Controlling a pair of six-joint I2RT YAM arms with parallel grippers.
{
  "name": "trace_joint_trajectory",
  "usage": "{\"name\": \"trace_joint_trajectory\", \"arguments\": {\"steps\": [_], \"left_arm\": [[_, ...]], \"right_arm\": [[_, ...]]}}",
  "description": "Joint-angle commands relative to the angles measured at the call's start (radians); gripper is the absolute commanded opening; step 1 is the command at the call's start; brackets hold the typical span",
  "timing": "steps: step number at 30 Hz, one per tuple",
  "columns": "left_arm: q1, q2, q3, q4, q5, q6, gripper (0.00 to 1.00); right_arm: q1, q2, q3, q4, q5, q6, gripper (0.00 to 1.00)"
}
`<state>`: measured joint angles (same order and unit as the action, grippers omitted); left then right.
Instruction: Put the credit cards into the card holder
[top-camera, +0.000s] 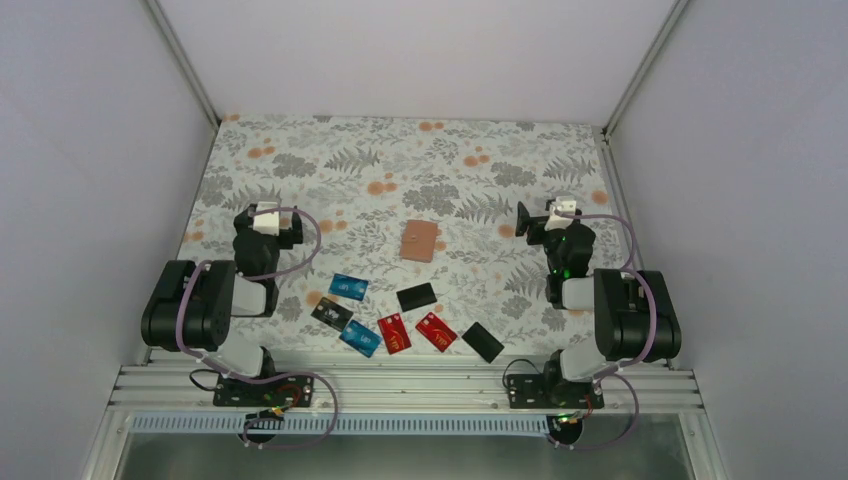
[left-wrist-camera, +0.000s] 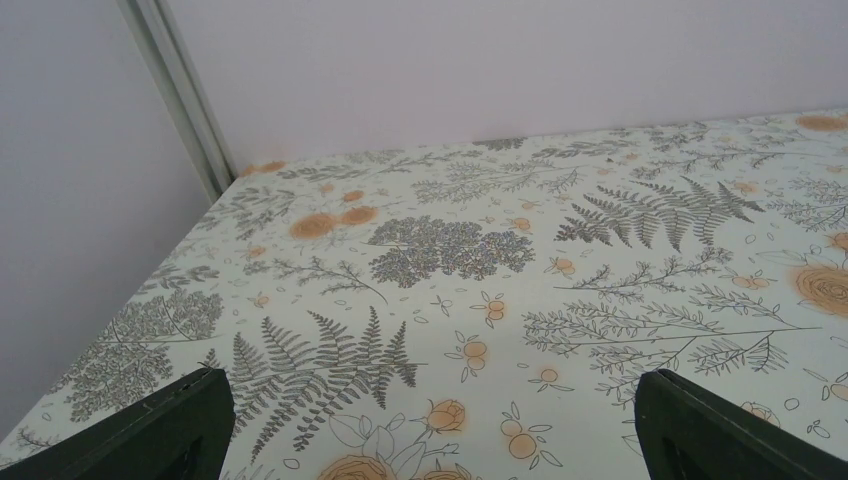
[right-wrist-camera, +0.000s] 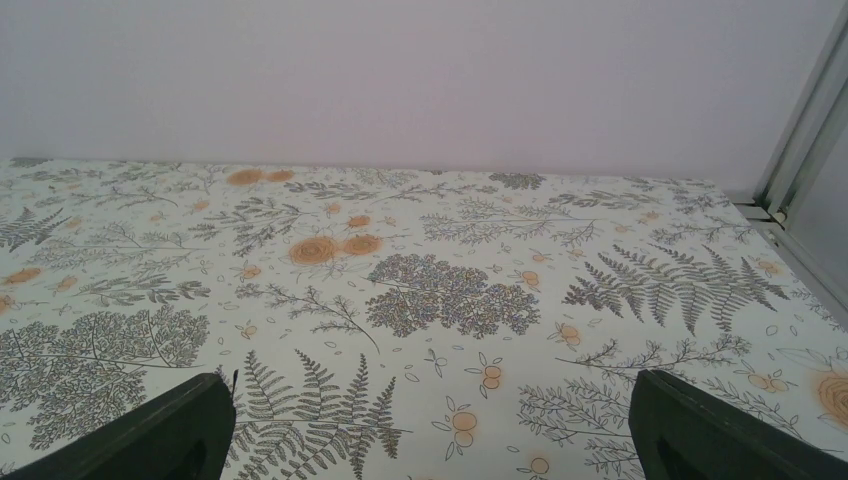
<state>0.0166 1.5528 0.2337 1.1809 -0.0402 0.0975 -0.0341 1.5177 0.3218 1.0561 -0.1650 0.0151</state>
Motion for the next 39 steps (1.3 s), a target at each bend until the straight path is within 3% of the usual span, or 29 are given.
{"name": "trace_joint_trajectory", "arguments": {"steps": [1,20,23,26,29,34,36,39], "left_arm": [[-0.001,-0.003,0.013,0.052,0.025,0.008,1.00],[-0.001,-0.003,0.013,0.051,0.024,0.008,1.00],[-0.001,-0.003,0.010,0.056,0.028,0.009,1.00],[-0.005,-0.050,0.077,-0.094,0.046,0.022,1.00],[-0.007,-0.139,0.242,-0.461,0.021,0.000,1.00],[-0.017,-0.289,0.430,-0.786,0.062,-0.042,1.00],[-0.017,-0.285,0.567,-1.023,0.046,-0.089,1.00],[-0.009,-0.178,0.786,-1.338,-0.002,-0.275,1.00]], "right_arm": [[-0.004,0.004,-0.005,0.047,0.004,-0.016,1.00],[-0.006,0.002,-0.005,0.049,0.004,-0.015,1.00],[0.001,-0.023,0.104,-0.138,-0.002,-0.030,1.00],[0.012,-0.067,0.188,-0.305,0.063,-0.012,1.00],[0.014,-0.144,0.255,-0.440,0.102,0.023,1.00],[0.014,-0.267,0.397,-0.653,0.098,0.087,1.00],[0.013,-0.296,0.481,-0.760,0.082,0.141,1.00],[0.011,-0.271,0.597,-0.913,0.063,0.260,1.00]]}}
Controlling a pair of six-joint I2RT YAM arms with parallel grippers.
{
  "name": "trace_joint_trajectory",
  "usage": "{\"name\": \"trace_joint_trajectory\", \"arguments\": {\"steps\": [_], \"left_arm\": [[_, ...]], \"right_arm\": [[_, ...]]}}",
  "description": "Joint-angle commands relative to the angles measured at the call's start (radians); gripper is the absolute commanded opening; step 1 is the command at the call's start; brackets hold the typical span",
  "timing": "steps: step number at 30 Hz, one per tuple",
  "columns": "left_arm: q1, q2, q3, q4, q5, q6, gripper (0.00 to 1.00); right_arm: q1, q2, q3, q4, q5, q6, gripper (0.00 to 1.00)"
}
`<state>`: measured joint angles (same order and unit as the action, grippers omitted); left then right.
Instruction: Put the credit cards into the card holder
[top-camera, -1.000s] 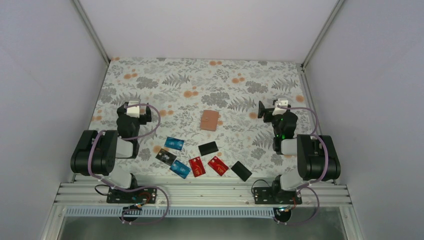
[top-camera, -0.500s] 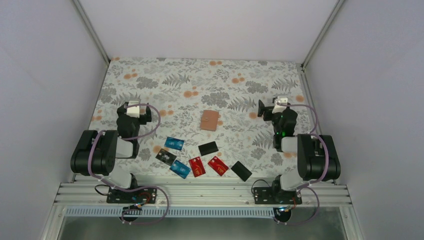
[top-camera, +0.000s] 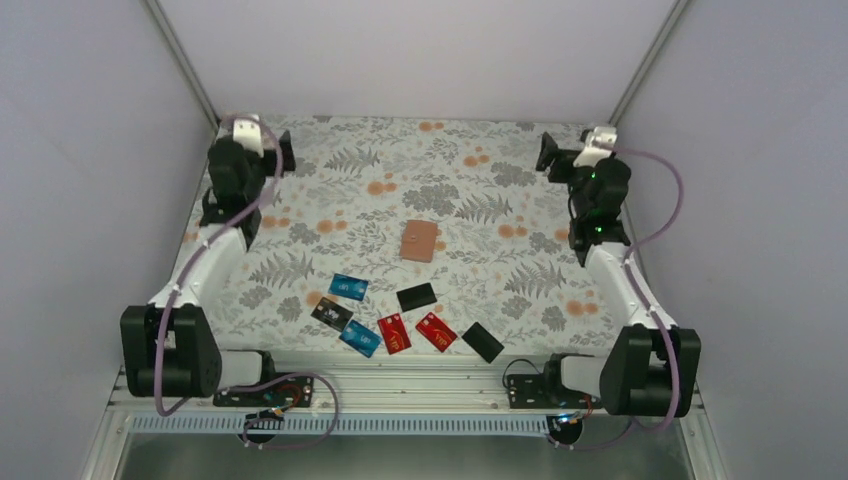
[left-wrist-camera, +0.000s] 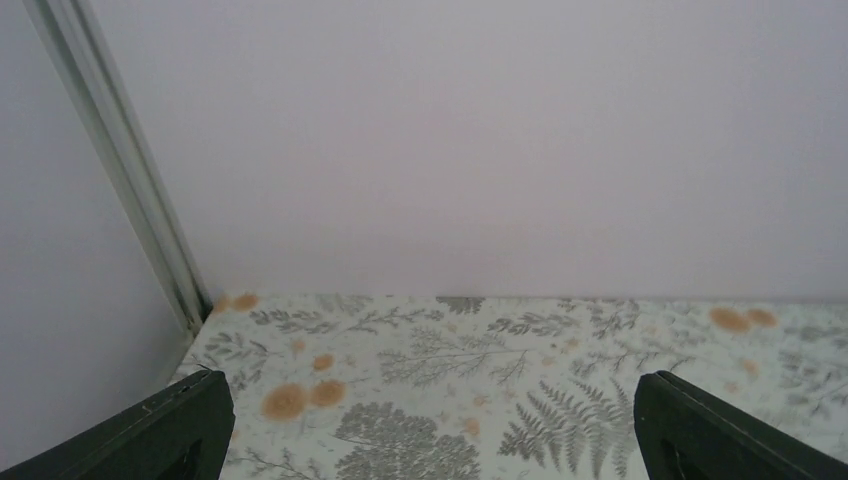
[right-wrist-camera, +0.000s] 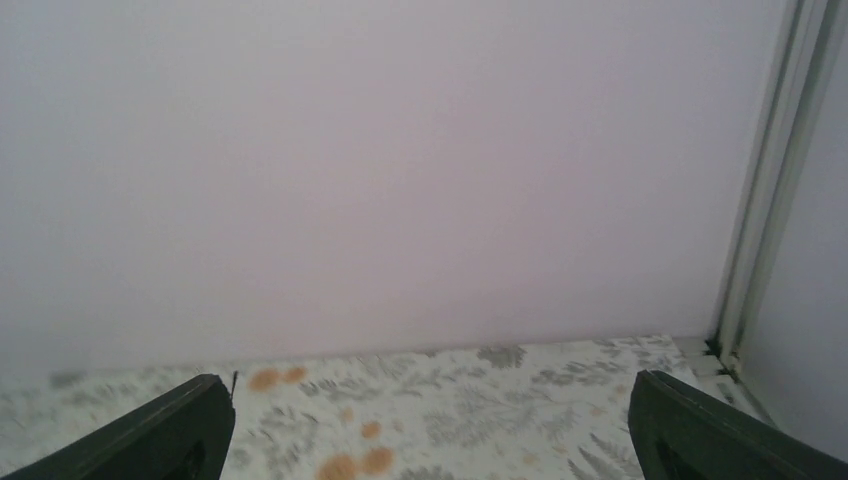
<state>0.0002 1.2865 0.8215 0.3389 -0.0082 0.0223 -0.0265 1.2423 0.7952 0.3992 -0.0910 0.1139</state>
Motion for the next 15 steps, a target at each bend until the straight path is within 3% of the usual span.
{"name": "trace_joint_trajectory", "arguments": {"steps": [1,3,7,10,15], "left_arm": [[0.025,0.146,0.266,-0.592,0.000,-0.230,1.00],[0.041,0.241,0.365,-0.705,0.120,-0.248,1.00],[-0.015,0.226,0.320,-0.705,0.273,-0.261,0.98],[-0.110,0.249,0.310,-0.732,0.315,-0.243,0.94],[-0.268,0.312,0.290,-0.693,0.357,-0.282,0.89]], "right_arm": [[-0.001,0.028,0.160,-0.312,-0.027,0.187,1.00],[-0.012,0.108,0.255,-0.439,-0.147,0.186,1.00],[-0.005,0.299,0.429,-0.707,-0.385,0.228,0.98],[0.038,0.348,0.385,-0.728,-0.507,0.275,0.94],[0.179,0.412,0.370,-0.717,-0.544,0.350,0.92]]}}
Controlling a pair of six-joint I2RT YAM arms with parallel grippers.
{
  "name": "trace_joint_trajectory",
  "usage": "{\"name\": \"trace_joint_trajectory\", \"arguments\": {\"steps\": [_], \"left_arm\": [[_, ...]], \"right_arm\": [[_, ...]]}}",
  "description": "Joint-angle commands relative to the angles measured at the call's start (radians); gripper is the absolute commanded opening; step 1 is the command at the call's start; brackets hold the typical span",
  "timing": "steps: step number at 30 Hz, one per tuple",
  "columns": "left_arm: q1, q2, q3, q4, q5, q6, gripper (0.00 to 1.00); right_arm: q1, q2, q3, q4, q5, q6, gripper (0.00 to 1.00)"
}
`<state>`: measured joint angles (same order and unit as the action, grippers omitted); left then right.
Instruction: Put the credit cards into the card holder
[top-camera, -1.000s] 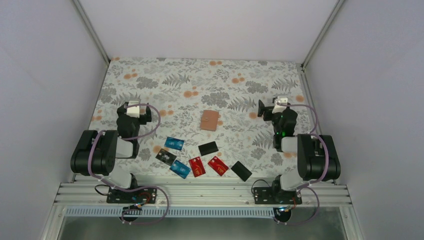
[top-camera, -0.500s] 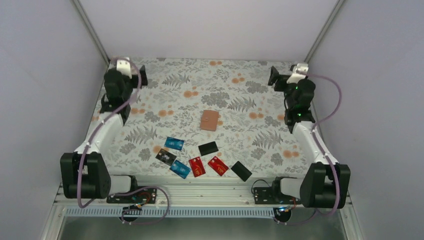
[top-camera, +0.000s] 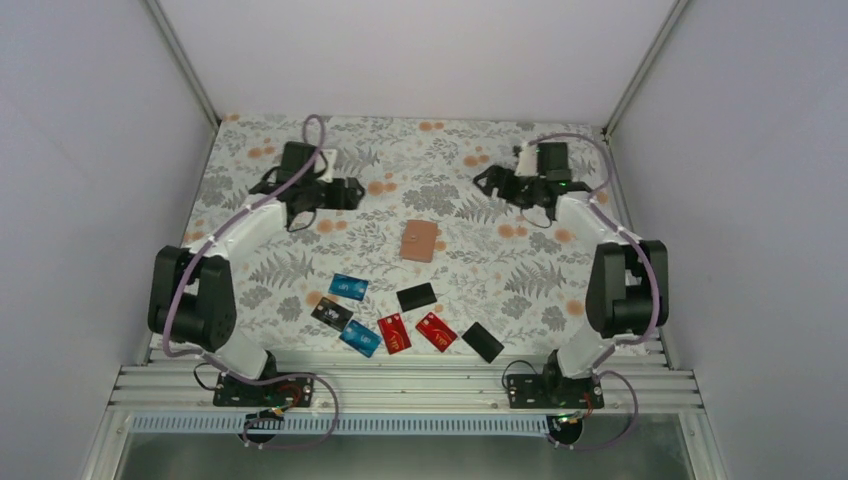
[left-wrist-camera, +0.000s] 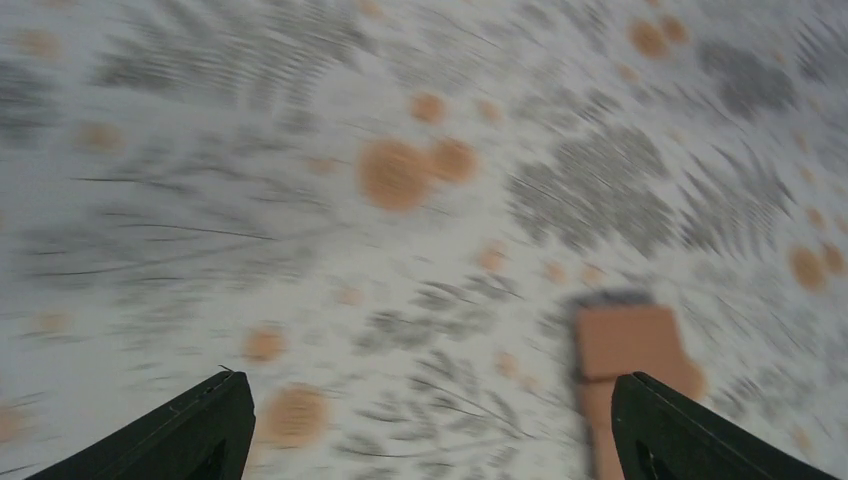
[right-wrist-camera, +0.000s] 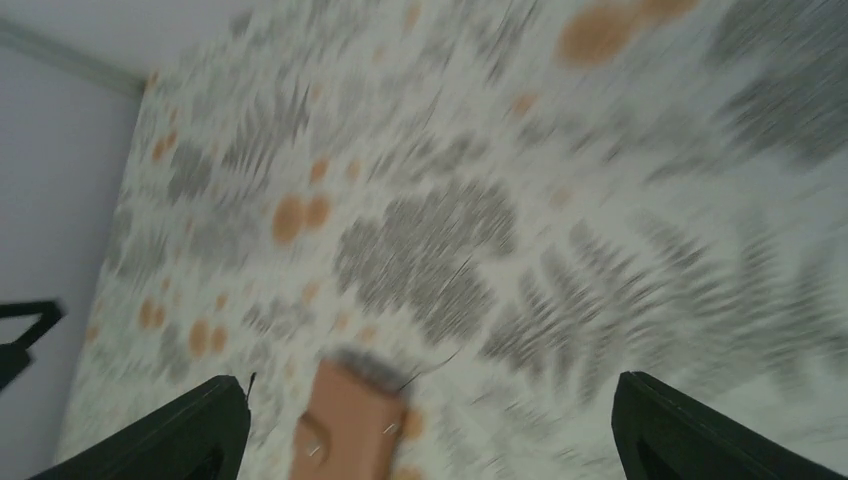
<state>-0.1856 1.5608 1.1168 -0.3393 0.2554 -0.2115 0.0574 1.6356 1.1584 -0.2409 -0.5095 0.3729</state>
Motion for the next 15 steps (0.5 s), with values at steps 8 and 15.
{"name": "trace_joint_trajectory", "arguments": {"steps": [8,15], "left_arm": [[-0.228,0.200,0.042,0.020,0.173,-0.100,0.78],[-0.302,0.285,0.056,0.022,0.179,-0.106,0.70]], "right_arm": [[0.242,0.192,0.048,-0.094,-0.177,0.171,0.75],[0.295,0.261,0.024,-0.094,-0.174,0.188,0.58]]}}
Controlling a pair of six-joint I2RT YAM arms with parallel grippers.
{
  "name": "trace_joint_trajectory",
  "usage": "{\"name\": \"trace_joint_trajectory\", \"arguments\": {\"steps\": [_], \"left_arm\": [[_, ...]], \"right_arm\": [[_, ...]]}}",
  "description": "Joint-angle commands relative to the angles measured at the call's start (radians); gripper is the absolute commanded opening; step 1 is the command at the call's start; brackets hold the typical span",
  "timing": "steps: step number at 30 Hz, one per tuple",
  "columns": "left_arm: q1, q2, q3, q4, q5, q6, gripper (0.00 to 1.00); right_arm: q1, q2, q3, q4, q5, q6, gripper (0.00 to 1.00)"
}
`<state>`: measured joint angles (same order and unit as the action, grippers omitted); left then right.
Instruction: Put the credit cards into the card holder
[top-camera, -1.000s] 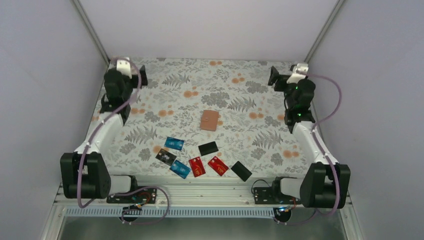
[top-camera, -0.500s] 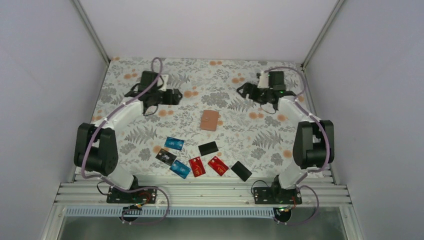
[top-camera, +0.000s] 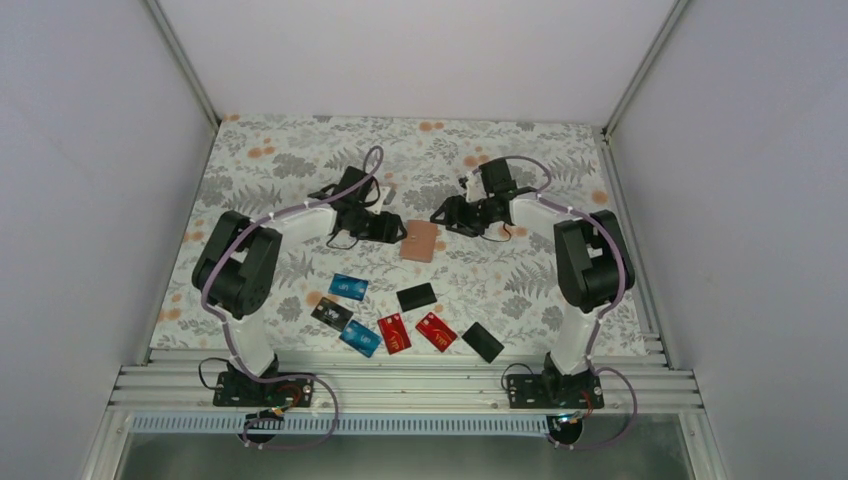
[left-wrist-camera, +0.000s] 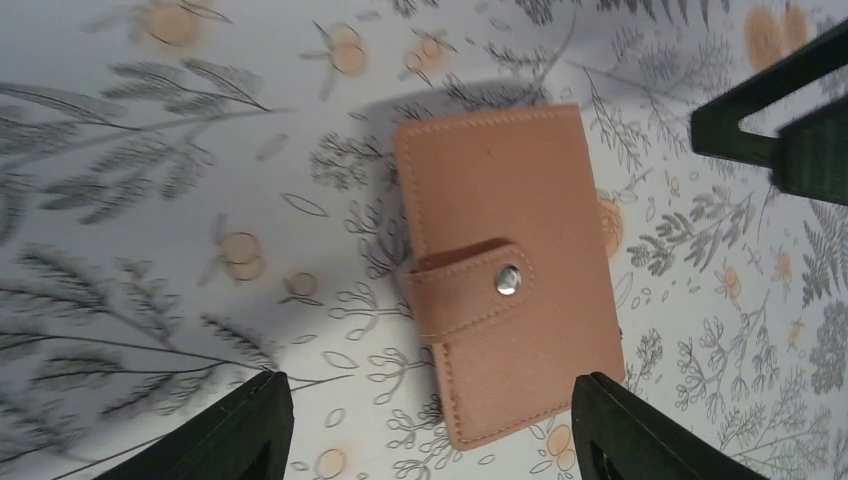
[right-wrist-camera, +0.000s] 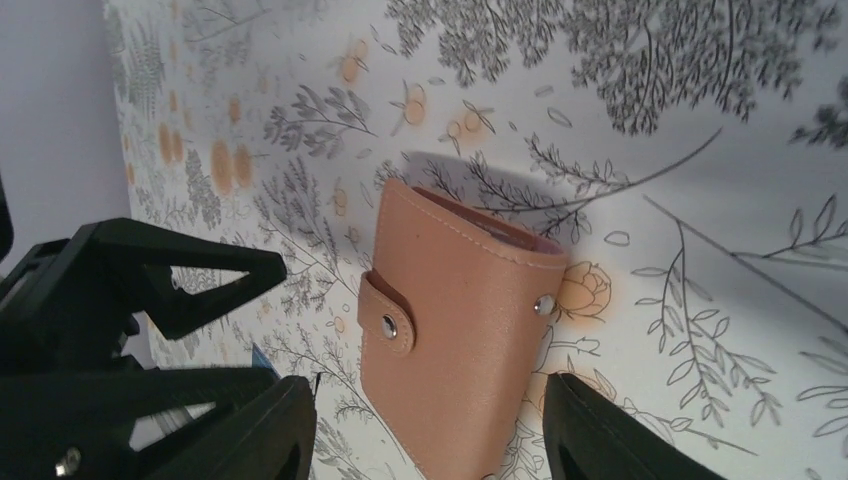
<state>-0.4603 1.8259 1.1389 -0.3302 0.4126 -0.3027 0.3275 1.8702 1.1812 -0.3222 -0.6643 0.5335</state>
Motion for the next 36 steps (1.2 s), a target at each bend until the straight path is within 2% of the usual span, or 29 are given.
{"name": "trace_joint_trajectory", "arguments": {"steps": [1,13,21,27,36], "left_arm": [[-0.030,0.026,0.033,0.013,0.024,-0.017,0.68],[-0.037,0.074,-0.032,0.092,0.047,-0.029,0.61],[-0.037,0.014,-0.069,0.116,0.000,-0.038,0.62],[-0.037,-0.109,-0.111,0.137,-0.047,-0.038,0.66],[-0.019,-0.338,-0.173,0.158,-0.028,-0.032,0.85]], "right_arm": [[0.027,0.037,-0.001,-0.011,-0.018,0.029,0.56],[0.068,0.166,0.005,0.014,-0.045,0.024,0.42],[0.068,0.175,0.031,0.011,-0.074,0.003,0.06],[0.068,0.139,0.047,0.010,-0.120,-0.030,0.04],[0.068,0.004,0.074,-0.019,-0.221,-0.081,0.05]]}}
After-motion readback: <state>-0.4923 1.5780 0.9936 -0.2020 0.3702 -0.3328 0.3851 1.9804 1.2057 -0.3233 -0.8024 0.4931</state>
